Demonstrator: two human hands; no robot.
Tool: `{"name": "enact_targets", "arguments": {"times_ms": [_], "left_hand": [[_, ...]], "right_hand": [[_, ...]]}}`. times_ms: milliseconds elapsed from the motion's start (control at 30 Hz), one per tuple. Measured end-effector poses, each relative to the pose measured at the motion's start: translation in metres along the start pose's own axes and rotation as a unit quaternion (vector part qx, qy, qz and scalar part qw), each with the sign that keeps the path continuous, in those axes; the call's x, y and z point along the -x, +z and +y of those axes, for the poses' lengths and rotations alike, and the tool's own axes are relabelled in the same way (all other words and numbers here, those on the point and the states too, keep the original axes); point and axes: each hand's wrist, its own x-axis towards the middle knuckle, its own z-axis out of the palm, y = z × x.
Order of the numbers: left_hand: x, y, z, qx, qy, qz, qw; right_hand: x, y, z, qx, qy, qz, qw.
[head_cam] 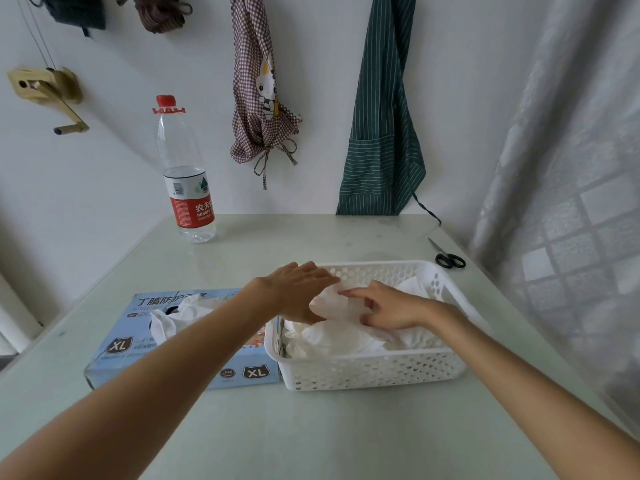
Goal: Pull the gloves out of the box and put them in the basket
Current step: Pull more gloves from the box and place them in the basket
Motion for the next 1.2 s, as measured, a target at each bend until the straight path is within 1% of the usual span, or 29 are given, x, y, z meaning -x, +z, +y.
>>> {"name": "enact_targets", "arguments": {"times_ms": [33,100,167,200,233,300,333,367,400,467,533,633,700,800,900,967,1033,1133,1200], "left_hand": [[0.000,0.001,-0.001,-0.007,-0.002,-0.016,1.000],[0.000,0.004,-0.002,0.014,-0.008,-0.046,0.999],[0.004,0.002,-0.006,0.073,-0.026,-0.067,0.995],[0.007,-0.003,-0.008,0.114,-0.037,-0.071,0.990],[0.011,-0.010,-0.009,0.163,-0.044,-0.063,0.984],[0.016,-0.024,-0.005,0.248,-0.027,-0.003,0.968],[0.016,-0.029,0.000,0.262,-0.010,0.026,0.965],[0.016,-0.032,0.009,0.252,0.012,0.040,0.967],[0.014,-0.032,0.017,0.218,0.036,0.039,0.975],[0.007,-0.021,0.028,0.122,0.065,0.003,0.990],[0.003,-0.008,0.029,0.055,0.047,-0.052,0.996],[0.005,0.007,0.020,0.025,0.002,-0.108,0.994],[0.008,0.014,0.017,0.001,-0.009,-0.126,0.992],[0.006,0.019,0.021,-0.033,-0.010,-0.149,0.988],[0.000,0.019,0.026,-0.028,-0.019,-0.180,0.983],[-0.002,0.019,0.026,-0.010,-0.020,-0.179,0.984],[0.000,0.014,0.024,0.025,-0.022,-0.163,0.986],[0.011,0.001,0.017,0.081,-0.023,-0.150,0.985],[0.026,-0.006,0.009,0.132,-0.036,-0.148,0.979]], "right_hand": [[-0.001,0.001,0.000,0.000,-0.007,-0.009,1.000],[0.003,-0.001,-0.002,-0.006,-0.024,-0.022,0.999],[0.013,-0.013,-0.002,-0.040,-0.021,-0.019,0.999],[0.020,-0.021,0.001,-0.063,-0.018,-0.004,0.998],[0.028,-0.031,0.004,-0.079,-0.017,0.016,0.997],[0.044,-0.048,0.010,-0.099,-0.013,0.047,0.994],[0.049,-0.053,0.013,-0.102,-0.013,0.055,0.993],[0.052,-0.054,0.014,-0.096,-0.012,0.058,0.994],[0.051,-0.053,0.014,-0.078,-0.010,0.056,0.995],[0.048,-0.045,0.011,-0.017,0.001,0.024,1.000],[0.044,-0.035,0.009,0.048,0.022,-0.038,0.998],[0.044,-0.028,0.012,0.108,0.077,-0.121,0.984],[0.047,-0.029,0.015,0.137,0.101,-0.154,0.973],[0.050,-0.032,0.019,0.174,0.115,-0.186,0.960],[0.050,-0.032,0.021,0.170,0.125,-0.197,0.957],[0.050,-0.031,0.019,0.163,0.127,-0.193,0.959],[0.052,-0.034,0.017,0.137,0.116,-0.168,0.969],[0.058,-0.049,0.013,0.089,0.084,-0.109,0.986],[0.065,-0.058,0.009,0.060,0.070,-0.096,0.991]]}}
